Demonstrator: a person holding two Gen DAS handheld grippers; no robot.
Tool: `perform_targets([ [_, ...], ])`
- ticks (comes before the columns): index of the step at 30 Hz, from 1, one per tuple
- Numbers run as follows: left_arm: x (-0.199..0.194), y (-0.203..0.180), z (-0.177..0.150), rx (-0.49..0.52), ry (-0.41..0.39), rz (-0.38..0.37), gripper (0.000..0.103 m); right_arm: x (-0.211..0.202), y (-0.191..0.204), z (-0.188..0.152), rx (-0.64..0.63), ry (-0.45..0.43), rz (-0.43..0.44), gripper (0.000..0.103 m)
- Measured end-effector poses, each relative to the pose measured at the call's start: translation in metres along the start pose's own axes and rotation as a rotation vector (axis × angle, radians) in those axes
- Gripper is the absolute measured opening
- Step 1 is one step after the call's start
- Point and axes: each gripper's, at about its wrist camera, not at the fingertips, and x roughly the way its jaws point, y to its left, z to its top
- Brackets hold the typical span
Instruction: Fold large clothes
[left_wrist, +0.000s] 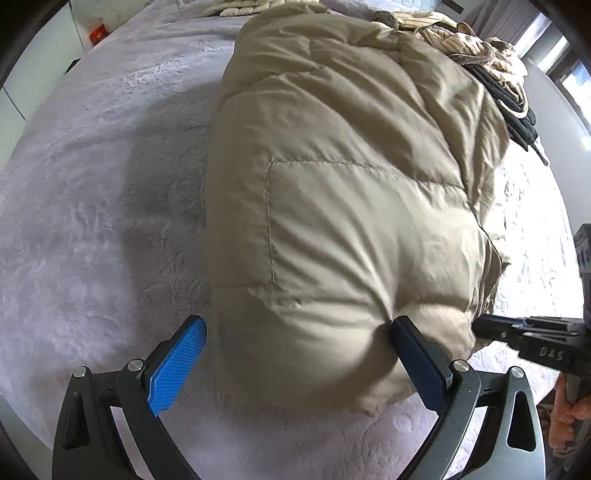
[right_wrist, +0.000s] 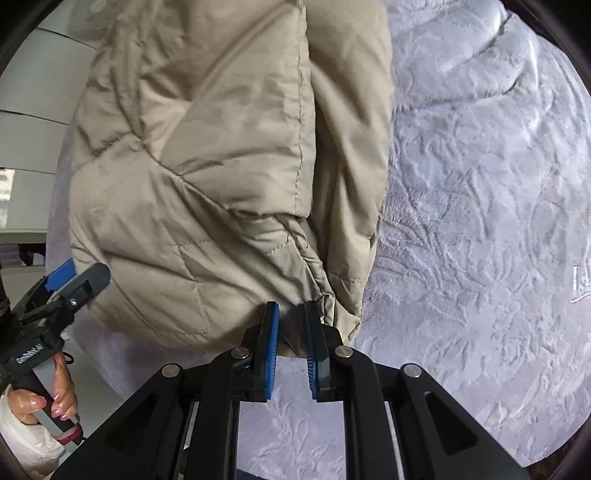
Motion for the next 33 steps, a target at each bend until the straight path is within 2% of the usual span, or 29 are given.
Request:
perform_targets([
  [4,-0.012,0.001,-0.003,0.007,-0.015,0.000,0.101,-0.028,-0.002,0.003,0.012,-0.069,0.017,0.015],
  [8,-0.025,0.000,-0.007,-0.001,-0.022,0.009,0.101,-0.068,0.004,0.012,0.019,-0.241,0.017,0.015],
  [10,-0.029,0.000,-0.008,-0.004,-0.024,0.023,0.101,-0.076,0.010,0.021,0.007,-0.281,0.019,0.015],
  [14,-0.035,-0.001,-0.009,-0.013,-0.014,0.033,0.101,-0.046,0.018,0.044,-0.005,-0.221,-0.050,0.015],
  [18,-0.039,0.001,-0.011,-0.022,-0.010,0.041,0.101,-0.010,0.011,0.051,0.014,-0.139,-0.066,0.018],
  [24,-0.044,0.005,-0.012,-0.028,-0.012,0.036,0.101,-0.033,0.012,0.047,0.005,-0.152,-0.061,0.019],
  [30,-0.051,0.013,-0.012,-0.061,-0.060,0.016,0.101,-0.064,0.008,0.028,0.035,-0.159,-0.044,0.019],
  [33,-0.051,0.017,-0.011,-0.074,-0.033,-0.010,0.101,-0.070,0.006,0.015,0.047,-0.164,-0.033,0.019],
])
